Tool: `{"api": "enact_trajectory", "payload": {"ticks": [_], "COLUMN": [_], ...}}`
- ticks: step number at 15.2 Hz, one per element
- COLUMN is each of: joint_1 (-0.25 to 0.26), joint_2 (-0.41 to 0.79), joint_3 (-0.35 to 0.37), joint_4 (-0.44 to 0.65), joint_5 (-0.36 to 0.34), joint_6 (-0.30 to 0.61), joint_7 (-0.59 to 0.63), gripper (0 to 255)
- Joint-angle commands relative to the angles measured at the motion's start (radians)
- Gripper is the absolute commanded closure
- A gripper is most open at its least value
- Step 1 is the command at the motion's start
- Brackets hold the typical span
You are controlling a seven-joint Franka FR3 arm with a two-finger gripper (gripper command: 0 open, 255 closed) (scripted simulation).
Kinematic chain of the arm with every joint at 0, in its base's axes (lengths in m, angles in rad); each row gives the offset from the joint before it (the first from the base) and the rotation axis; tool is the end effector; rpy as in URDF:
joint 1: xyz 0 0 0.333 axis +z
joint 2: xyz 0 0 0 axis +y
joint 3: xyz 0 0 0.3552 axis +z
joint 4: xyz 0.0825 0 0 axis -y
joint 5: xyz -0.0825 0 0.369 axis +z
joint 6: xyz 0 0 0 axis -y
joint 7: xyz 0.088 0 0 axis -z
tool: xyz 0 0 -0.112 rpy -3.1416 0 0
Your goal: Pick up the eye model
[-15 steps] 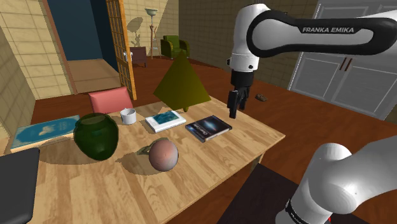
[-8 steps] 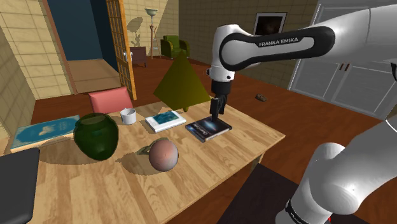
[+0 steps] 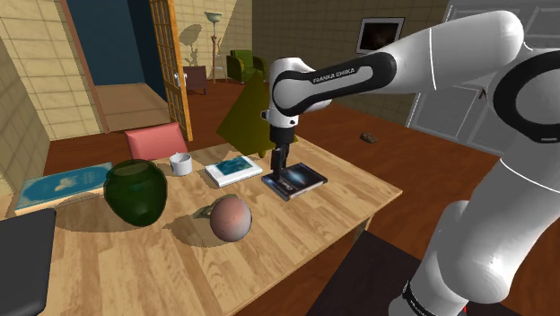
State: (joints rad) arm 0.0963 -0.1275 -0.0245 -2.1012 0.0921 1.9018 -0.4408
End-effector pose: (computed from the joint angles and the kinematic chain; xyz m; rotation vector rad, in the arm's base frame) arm 0.4866 0.0417 0.5093 -2.9527 -0.7223 0.0827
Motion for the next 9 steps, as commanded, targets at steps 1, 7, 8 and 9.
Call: {"api": "enact_trajectory", "payload": {"ticks": [1,7,8,9], "joint_1": [0.006,0.022,0.024,0.026], "joint_2": [0.073,0.295,0.332,0.37], "joint_3": [-0.001,0.019,0.025,0.03], "joint_4": [0.042,0.214,0.247,0.281], "joint_5": [0.011,0.044,0.048,0.051], "joint_6": [0.03,0.076,0.08,0.082], "joint_7": [-0.055,-0.189,-0.209,-0.229], "gripper": [0,0,0,0]}}
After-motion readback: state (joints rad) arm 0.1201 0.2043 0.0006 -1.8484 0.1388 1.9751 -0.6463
